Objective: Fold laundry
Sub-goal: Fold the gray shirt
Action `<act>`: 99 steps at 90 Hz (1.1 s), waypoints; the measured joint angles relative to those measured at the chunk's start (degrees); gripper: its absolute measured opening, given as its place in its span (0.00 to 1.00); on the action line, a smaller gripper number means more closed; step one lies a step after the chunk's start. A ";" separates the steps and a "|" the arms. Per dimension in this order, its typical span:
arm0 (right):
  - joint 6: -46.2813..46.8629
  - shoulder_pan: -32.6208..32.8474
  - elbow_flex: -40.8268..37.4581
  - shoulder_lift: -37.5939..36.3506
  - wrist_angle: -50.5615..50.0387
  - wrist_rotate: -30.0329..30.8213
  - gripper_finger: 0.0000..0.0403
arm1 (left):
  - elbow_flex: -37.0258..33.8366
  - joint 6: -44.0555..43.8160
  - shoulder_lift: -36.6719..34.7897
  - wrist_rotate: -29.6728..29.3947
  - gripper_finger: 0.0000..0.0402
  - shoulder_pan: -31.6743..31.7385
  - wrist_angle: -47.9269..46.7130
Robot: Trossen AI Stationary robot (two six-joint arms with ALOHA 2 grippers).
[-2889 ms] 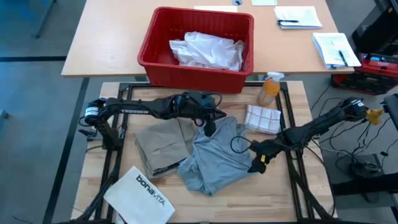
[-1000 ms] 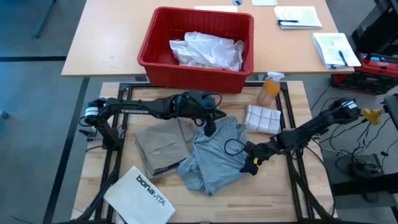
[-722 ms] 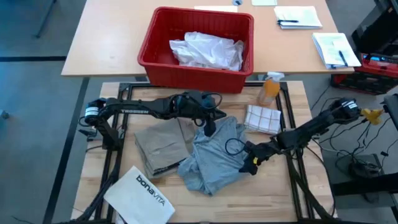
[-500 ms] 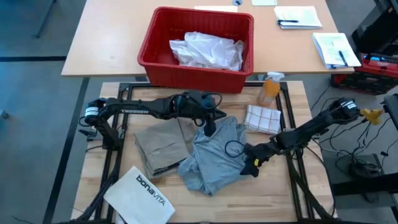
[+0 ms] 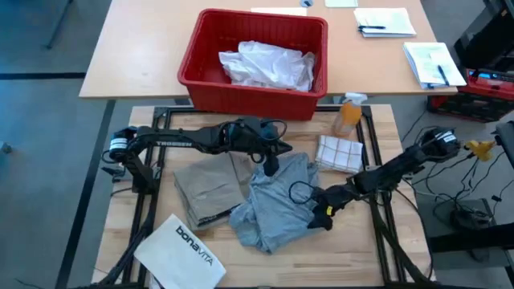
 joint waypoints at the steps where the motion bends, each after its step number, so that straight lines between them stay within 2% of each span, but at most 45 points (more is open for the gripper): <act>1: 0.05 -0.06 -0.15 0.07 0.42 0.03 0.85 | 0.00 0.00 0.00 0.00 0.00 0.00 0.00; 34: 7.06 -0.43 -7.29 2.80 16.22 0.01 0.85 | 0.00 0.00 0.00 0.00 0.00 0.00 0.00; 57: 7.25 -0.19 -6.85 4.01 17.41 -1.58 0.85 | 0.02 14.77 0.00 -0.09 0.00 0.02 3.43; 79: 7.12 -0.21 -6.62 4.00 21.51 -1.58 0.85 | 0.02 14.58 0.00 -0.07 0.00 0.00 3.44; 92: 6.13 -0.21 -6.34 4.45 13.38 2.88 0.85 | 0.02 12.19 0.00 -0.06 0.00 -0.07 4.90; 99: 5.71 -0.20 -6.42 5.04 15.02 2.28 0.85 | 0.02 9.49 0.00 -0.04 0.00 -0.11 5.11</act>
